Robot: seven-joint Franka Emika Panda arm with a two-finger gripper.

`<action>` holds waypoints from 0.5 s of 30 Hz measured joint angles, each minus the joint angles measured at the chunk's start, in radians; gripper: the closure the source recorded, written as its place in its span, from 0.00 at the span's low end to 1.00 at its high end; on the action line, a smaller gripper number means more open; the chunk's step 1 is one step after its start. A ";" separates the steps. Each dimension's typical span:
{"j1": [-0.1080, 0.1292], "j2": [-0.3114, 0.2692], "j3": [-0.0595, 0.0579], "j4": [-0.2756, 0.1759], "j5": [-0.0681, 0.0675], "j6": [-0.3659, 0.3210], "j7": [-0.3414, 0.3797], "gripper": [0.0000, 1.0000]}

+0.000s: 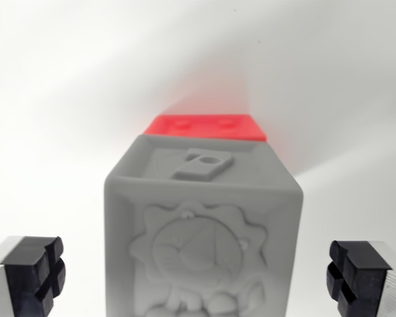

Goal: Destack cube

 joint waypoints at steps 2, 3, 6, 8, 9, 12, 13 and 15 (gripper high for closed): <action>0.000 0.012 0.000 0.001 0.000 0.011 0.000 0.00; 0.000 0.019 0.000 0.002 -0.001 0.018 0.001 0.00; 0.000 0.038 -0.001 0.003 -0.002 0.035 0.001 0.00; 0.000 0.050 -0.001 0.005 -0.002 0.046 0.001 0.00; 0.001 0.055 -0.002 0.005 -0.002 0.050 0.002 0.00; 0.001 0.066 -0.002 0.007 -0.003 0.061 0.002 0.00; 0.001 0.069 -0.003 0.007 -0.003 0.064 0.002 0.00; 0.001 0.073 -0.003 0.008 -0.003 0.067 0.002 0.00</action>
